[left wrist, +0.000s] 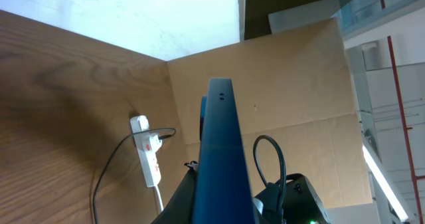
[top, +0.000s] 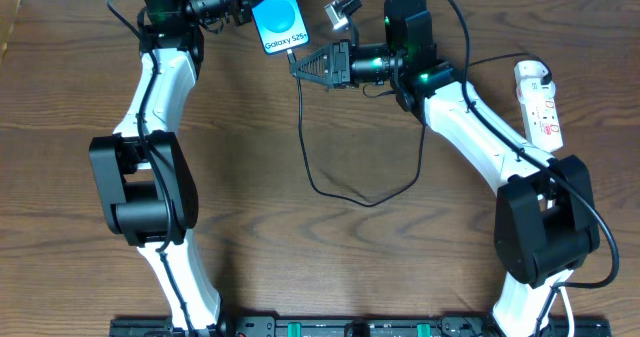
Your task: Plug charger to phone and switch on socket
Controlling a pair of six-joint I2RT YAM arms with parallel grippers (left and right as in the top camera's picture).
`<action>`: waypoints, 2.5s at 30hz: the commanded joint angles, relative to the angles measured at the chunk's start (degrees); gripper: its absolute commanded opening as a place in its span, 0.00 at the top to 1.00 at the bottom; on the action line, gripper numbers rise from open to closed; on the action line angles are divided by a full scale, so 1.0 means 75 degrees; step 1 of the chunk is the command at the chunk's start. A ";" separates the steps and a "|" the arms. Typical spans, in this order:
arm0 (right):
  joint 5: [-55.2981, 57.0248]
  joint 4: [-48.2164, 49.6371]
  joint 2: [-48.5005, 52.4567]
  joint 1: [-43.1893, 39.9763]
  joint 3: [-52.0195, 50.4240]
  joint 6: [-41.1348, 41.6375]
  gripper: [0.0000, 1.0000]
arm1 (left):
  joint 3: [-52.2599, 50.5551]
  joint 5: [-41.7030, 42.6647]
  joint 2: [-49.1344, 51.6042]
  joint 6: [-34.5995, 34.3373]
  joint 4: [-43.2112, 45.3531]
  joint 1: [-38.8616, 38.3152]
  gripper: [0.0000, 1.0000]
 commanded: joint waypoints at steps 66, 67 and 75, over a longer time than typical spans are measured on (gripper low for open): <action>-0.0073 0.1052 0.0067 -0.0294 0.0023 0.1341 0.99 | 0.0029 -0.0023 -0.0207 -0.0233 0.0635 -0.0076 0.93; -0.0114 0.1052 0.0067 -0.0277 0.0023 0.1349 0.99 | 0.0029 -0.0099 -0.0207 -0.0306 0.0635 -0.0055 0.93; -0.0431 0.1052 0.0067 -0.0102 0.0026 0.1343 0.99 | 0.0029 -0.0356 -0.0207 -0.0527 0.0635 -0.0009 0.93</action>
